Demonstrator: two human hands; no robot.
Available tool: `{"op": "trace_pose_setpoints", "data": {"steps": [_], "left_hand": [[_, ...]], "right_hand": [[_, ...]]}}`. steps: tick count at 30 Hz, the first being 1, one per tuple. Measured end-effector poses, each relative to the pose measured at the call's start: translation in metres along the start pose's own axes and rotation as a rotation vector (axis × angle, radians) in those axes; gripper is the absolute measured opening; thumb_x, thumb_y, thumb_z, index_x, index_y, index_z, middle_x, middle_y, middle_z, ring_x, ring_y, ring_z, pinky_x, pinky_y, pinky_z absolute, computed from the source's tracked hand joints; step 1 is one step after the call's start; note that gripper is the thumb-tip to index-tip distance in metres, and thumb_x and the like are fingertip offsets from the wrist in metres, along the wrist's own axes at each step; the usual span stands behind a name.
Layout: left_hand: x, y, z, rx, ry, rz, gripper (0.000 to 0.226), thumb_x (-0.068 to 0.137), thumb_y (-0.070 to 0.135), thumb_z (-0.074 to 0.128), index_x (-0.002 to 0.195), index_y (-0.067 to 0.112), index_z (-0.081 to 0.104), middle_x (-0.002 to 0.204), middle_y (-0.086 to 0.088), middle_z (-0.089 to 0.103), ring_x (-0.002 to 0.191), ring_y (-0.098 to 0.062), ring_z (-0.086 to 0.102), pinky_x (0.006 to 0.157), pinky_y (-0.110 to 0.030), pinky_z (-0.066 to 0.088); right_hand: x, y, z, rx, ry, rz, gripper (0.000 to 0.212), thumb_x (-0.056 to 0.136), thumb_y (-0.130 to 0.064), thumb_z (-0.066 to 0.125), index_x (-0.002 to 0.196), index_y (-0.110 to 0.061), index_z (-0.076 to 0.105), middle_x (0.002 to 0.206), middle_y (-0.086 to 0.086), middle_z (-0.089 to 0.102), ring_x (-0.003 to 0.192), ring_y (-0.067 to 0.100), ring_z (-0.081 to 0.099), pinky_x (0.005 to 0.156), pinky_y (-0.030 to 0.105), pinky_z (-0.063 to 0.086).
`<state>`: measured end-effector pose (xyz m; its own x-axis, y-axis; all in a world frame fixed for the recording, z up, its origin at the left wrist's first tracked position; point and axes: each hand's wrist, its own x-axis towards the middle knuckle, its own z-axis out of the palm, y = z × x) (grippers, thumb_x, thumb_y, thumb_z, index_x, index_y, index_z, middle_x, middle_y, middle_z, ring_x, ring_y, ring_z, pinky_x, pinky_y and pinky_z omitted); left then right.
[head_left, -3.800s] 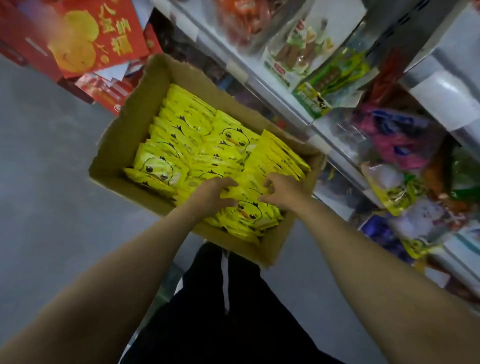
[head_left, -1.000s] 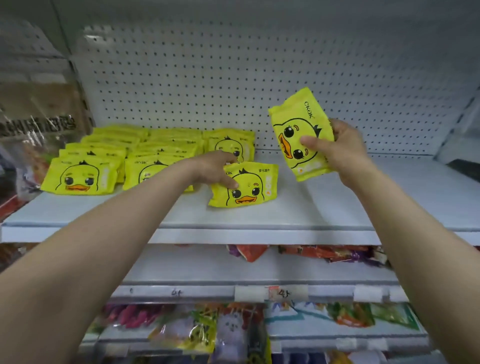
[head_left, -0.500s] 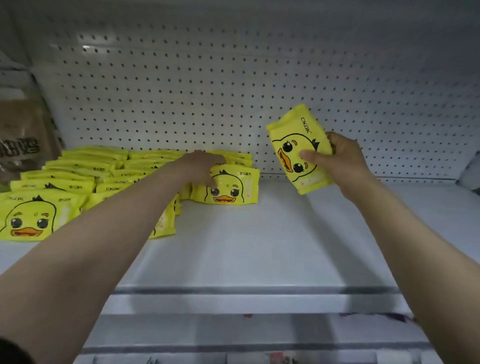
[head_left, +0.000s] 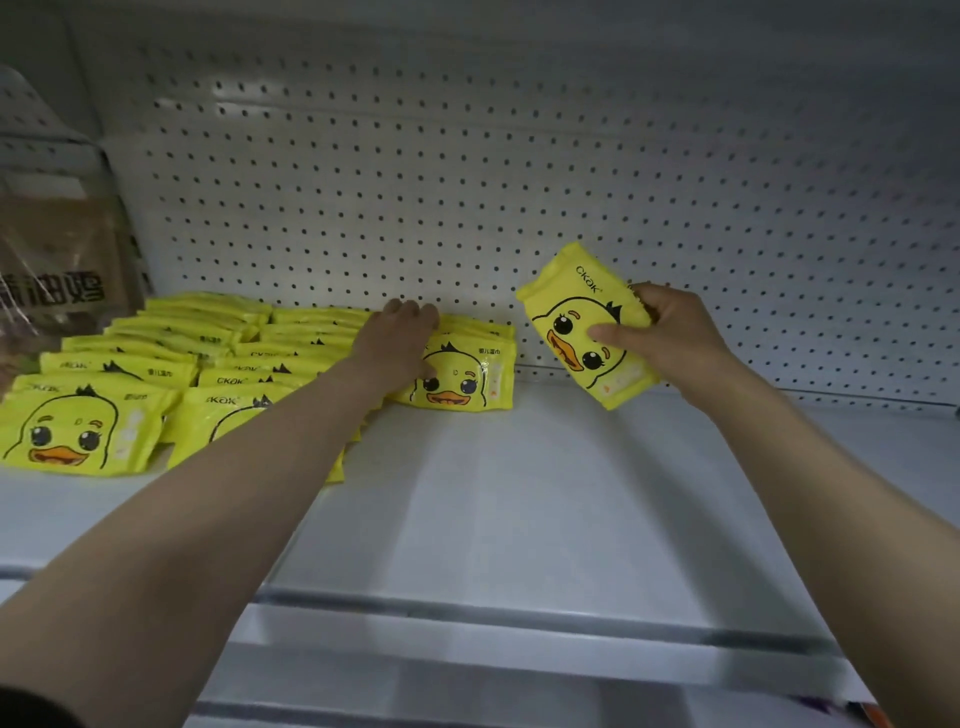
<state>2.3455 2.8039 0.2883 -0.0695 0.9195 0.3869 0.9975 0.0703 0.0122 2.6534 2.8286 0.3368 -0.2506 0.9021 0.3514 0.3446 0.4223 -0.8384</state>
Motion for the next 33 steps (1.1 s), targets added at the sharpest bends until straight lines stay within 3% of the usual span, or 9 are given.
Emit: {"op": "trace_pose_setpoints", "data": {"steps": [3,8,10,13,16,19,23,27,33], "left_hand": [[-0.001,-0.001,-0.009,-0.112,0.038,-0.048,0.066,0.074,0.031,0.078,0.129,0.017,0.044,0.124,-0.008,0.051,0.117,-0.027,0.043,0.093,-0.040,0.043],[-0.013,-0.022,-0.032,-0.603,0.148,-0.096,0.045,0.088,0.033,0.066,0.126,0.014,0.051,0.119,-0.006,0.059,0.112,-0.019,0.053,0.094,-0.033,0.044],[-0.023,-0.024,-0.040,-0.692,0.207,-0.073,0.036,0.093,0.035,0.059,0.121,0.012,0.054,0.112,-0.003,0.063,0.104,-0.014,0.057,0.089,-0.029,0.044],[-0.036,-0.025,-0.042,-0.752,0.201,-0.018,0.029,0.095,0.036,0.056,0.116,0.017,0.058,0.109,0.003,0.065,0.099,-0.007,0.058,0.086,-0.026,0.045],[-0.041,-0.031,-0.034,-0.630,0.016,0.103,0.042,0.084,0.043,0.069,0.120,0.027,0.056,0.117,0.003,0.059,0.109,-0.009,0.056,0.090,-0.030,0.047],[-0.040,-0.032,-0.026,-0.369,-0.151,0.149,0.068,0.072,0.043,0.079,0.129,0.028,0.047,0.124,0.001,0.051,0.119,-0.017,0.046,0.093,-0.033,0.041],[-0.029,-0.026,-0.022,-0.173,-0.115,0.153,0.070,0.069,0.039,0.081,0.128,0.021,0.048,0.119,-0.003,0.050,0.116,-0.022,0.045,0.087,-0.032,0.038],[-0.019,-0.021,-0.019,0.070,-0.048,0.161,0.066,0.069,0.046,0.077,0.124,0.021,0.050,0.117,-0.002,0.055,0.116,-0.024,0.042,0.090,-0.035,0.037],[-0.016,-0.020,-0.019,0.026,-0.111,0.106,0.065,0.073,0.040,0.077,0.126,0.018,0.047,0.122,-0.006,0.053,0.121,-0.027,0.040,0.094,-0.038,0.037]], "right_hand": [[0.009,-0.007,0.009,-0.100,-0.068,-0.037,0.032,0.070,-0.022,0.087,0.099,-0.025,0.072,0.093,-0.006,0.075,0.085,0.014,0.072,0.078,0.036,0.059],[0.022,-0.028,0.035,-0.335,-0.281,-0.105,0.033,0.069,-0.024,0.089,0.094,-0.031,0.069,0.081,-0.017,0.069,0.064,-0.010,0.062,0.062,0.016,0.047],[0.026,-0.029,0.055,-0.424,-0.373,-0.125,0.039,0.068,-0.025,0.089,0.102,-0.028,0.069,0.083,-0.017,0.067,0.071,-0.004,0.061,0.067,0.017,0.045],[0.030,-0.021,0.090,-0.544,-0.476,-0.151,0.058,0.068,-0.029,0.089,0.121,-0.022,0.065,0.103,-0.010,0.062,0.094,0.009,0.057,0.079,0.019,0.041],[0.032,-0.011,0.119,-0.511,-0.476,-0.121,0.063,0.066,-0.031,0.090,0.123,-0.024,0.063,0.118,-0.004,0.062,0.110,0.013,0.057,0.092,0.026,0.046],[0.033,-0.007,0.135,-0.414,-0.388,-0.099,0.057,0.062,-0.030,0.092,0.112,-0.029,0.064,0.111,-0.001,0.066,0.105,0.017,0.062,0.091,0.031,0.052],[0.030,-0.009,0.147,-0.555,-0.301,-0.186,0.058,0.066,-0.035,0.088,0.118,-0.027,0.062,0.114,-0.003,0.066,0.106,0.018,0.060,0.090,0.038,0.051],[0.025,-0.013,0.149,-0.735,-0.278,-0.265,0.076,0.066,-0.044,0.085,0.132,-0.032,0.049,0.122,-0.004,0.056,0.117,0.017,0.047,0.090,0.039,0.046],[0.015,-0.014,0.158,-0.960,-0.243,-0.291,0.080,0.076,-0.046,0.077,0.144,-0.025,0.039,0.135,0.003,0.048,0.129,0.022,0.039,0.094,0.036,0.040]]}}
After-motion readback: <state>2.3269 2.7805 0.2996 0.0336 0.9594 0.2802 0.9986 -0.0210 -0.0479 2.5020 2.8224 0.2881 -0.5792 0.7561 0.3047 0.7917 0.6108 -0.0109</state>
